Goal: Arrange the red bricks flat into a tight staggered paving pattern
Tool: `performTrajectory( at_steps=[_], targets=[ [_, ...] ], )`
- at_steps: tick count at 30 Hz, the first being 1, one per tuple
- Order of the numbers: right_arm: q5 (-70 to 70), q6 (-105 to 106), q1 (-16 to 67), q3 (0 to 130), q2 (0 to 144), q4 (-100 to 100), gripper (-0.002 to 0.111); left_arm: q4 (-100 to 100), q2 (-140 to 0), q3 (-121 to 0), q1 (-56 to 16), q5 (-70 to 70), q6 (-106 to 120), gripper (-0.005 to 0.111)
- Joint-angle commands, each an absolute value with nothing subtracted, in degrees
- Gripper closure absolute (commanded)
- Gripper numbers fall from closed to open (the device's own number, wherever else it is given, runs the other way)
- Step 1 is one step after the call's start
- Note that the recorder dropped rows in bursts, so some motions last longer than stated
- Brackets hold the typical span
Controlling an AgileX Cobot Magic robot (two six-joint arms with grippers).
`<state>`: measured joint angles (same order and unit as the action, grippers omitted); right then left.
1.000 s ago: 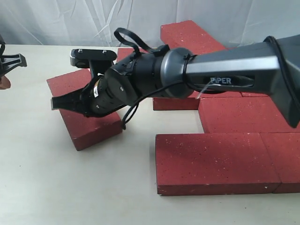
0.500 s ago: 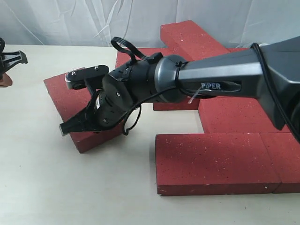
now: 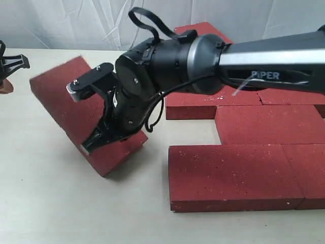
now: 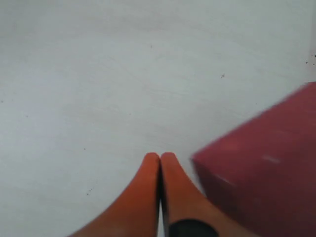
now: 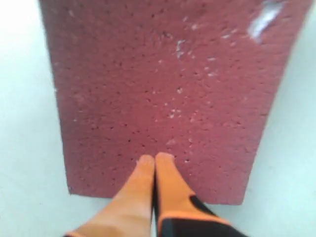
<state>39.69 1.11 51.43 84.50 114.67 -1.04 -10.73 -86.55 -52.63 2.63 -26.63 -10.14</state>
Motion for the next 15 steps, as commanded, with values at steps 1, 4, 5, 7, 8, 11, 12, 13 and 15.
performTrajectory(
  at_steps=[1,4,5,7,8,11,12,13,15],
  targets=[
    [36.13,1.36,50.99,84.37,112.89,-2.51,0.109,-11.16,-86.68,-53.0,2.75,-26.04,-9.9,0.107],
    [33.2,1.36,50.99,84.37,113.0,-9.39,0.109,-11.16,-86.68,-53.0,2.75,-26.04,-9.9,0.107],
    [32.17,1.36,50.99,84.37,113.31,-12.33,0.109,-11.16,-86.68,-53.0,2.75,-26.04,-9.9,0.107],
    [30.5,1.36,51.28,84.37,113.92,-17.68,0.109,-11.16,-86.68,-53.0,2.75,-25.93,-9.96,0.107],
    [29.71,1.36,51.55,84.37,114.31,-19.77,0.109,-11.16,-86.68,-53.0,2.75,-25.93,-9.96,0.107],
    [29.09,1.59,52.67,84.37,115.94,-24.07,0.109,-11.98,-86.68,-53.0,2.75,-25.89,-9.96,0.107],
    [29.41,1.72,53.22,84.37,116.51,-24.18,0.109,-11.98,-86.68,-53.0,2.75,-25.89,-9.96,0.107],
    [29.51,1.86,53.81,84.37,117.08,-24.18,0.109,-12.12,-86.68,-53.0,2.75,-25.85,-9.96,0.107],
    [30.49,1.86,54.86,84.37,118.38,-23.92,0.109,-12.12,-86.68,-53.0,2.75,-25.85,-9.96,0.107]
  ],
)
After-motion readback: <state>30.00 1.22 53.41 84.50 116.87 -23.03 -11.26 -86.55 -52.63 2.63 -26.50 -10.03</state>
